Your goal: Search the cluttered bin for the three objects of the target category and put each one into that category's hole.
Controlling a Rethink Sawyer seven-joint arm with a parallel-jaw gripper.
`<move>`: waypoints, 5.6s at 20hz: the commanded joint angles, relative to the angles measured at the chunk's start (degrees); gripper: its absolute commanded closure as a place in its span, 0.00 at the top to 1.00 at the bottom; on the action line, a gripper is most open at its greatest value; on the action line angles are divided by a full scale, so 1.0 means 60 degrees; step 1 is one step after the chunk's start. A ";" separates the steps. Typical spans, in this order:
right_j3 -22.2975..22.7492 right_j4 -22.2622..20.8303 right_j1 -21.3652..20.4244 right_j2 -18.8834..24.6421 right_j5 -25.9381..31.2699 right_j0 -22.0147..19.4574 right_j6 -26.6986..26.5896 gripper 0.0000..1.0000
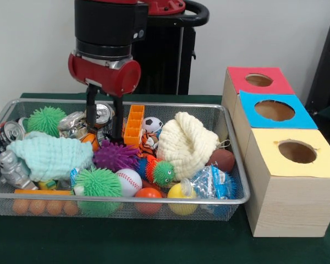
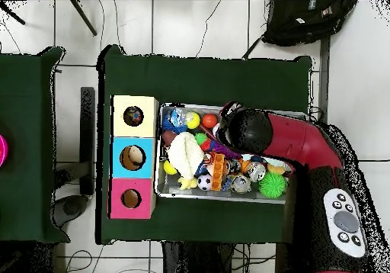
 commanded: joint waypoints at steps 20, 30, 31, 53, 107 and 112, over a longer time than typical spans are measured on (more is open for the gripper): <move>0.0284 -0.2045 0.1044 0.1740 0.0036 -0.1499 -0.1833 1.00; 0.0302 -0.2543 0.1371 0.1647 -0.0204 -0.1728 -0.1582 1.00; 0.0315 -0.2580 0.1416 0.1632 -0.0252 -0.1737 -0.1549 1.00; 0.0350 -0.3753 0.2441 0.0587 -0.0880 -0.1235 -0.0335 1.00; 0.1424 -0.3706 0.2095 -0.0011 -0.1306 -0.0721 0.0322 1.00; 0.1255 -0.3808 0.2275 -0.0209 -0.1391 -0.0659 0.0419 1.00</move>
